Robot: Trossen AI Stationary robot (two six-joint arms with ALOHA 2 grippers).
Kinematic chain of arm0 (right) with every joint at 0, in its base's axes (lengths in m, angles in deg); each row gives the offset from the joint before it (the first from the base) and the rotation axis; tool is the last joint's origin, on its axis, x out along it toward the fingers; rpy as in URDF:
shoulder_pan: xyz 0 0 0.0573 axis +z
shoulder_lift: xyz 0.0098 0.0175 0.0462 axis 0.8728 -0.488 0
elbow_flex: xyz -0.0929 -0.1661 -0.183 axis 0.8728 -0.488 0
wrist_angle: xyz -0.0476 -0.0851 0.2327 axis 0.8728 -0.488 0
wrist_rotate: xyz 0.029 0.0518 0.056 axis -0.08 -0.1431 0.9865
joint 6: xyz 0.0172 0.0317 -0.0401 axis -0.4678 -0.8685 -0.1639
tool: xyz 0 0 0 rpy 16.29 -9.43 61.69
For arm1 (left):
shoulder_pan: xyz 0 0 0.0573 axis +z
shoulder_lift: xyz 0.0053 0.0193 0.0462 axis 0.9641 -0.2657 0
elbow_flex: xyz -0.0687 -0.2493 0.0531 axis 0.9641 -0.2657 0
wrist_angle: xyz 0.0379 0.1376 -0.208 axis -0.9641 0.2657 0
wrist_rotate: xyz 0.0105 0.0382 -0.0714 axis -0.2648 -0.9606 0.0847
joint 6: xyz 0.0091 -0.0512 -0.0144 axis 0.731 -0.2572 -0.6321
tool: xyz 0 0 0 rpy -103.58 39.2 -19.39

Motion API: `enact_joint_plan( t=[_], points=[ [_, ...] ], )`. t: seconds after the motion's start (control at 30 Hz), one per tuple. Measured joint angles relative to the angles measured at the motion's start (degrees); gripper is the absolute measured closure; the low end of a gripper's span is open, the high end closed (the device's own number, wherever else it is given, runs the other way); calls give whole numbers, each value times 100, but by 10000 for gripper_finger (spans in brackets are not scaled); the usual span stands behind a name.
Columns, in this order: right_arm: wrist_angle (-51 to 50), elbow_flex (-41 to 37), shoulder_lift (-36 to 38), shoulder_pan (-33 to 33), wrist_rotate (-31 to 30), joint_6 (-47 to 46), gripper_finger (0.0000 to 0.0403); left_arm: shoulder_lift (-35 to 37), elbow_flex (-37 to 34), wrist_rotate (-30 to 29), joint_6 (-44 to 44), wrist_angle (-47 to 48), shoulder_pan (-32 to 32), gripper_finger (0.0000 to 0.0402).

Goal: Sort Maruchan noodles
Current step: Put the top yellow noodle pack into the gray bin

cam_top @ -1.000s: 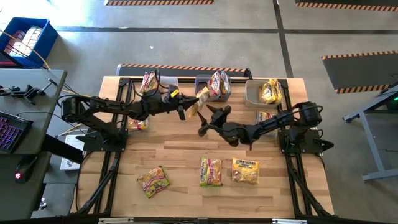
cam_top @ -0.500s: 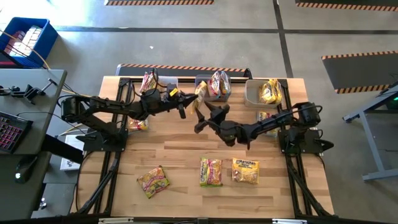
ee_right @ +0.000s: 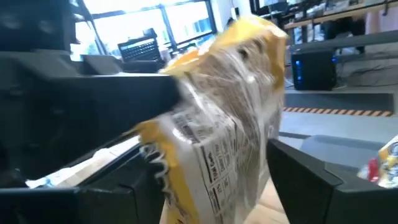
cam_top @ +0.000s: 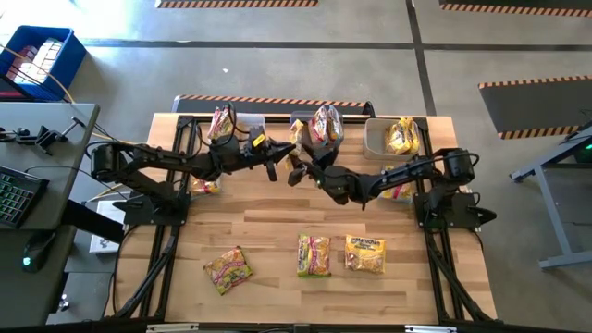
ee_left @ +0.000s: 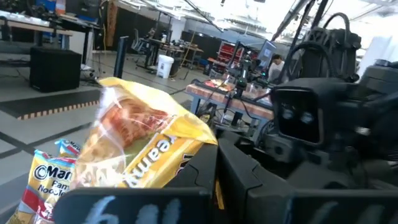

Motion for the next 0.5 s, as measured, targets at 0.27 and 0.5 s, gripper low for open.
enact_joint_plan(
  t=[0.27, 0.5],
  points=[
    [-77, 0, 0, -95, -260, 229, 162, 0, 0, 5, 48, -4, -28, 401],
    [-90, 0, 2, -247, 25, 775, 165, 0, 0, 250, 24, -4, -28, 401]
  ],
)
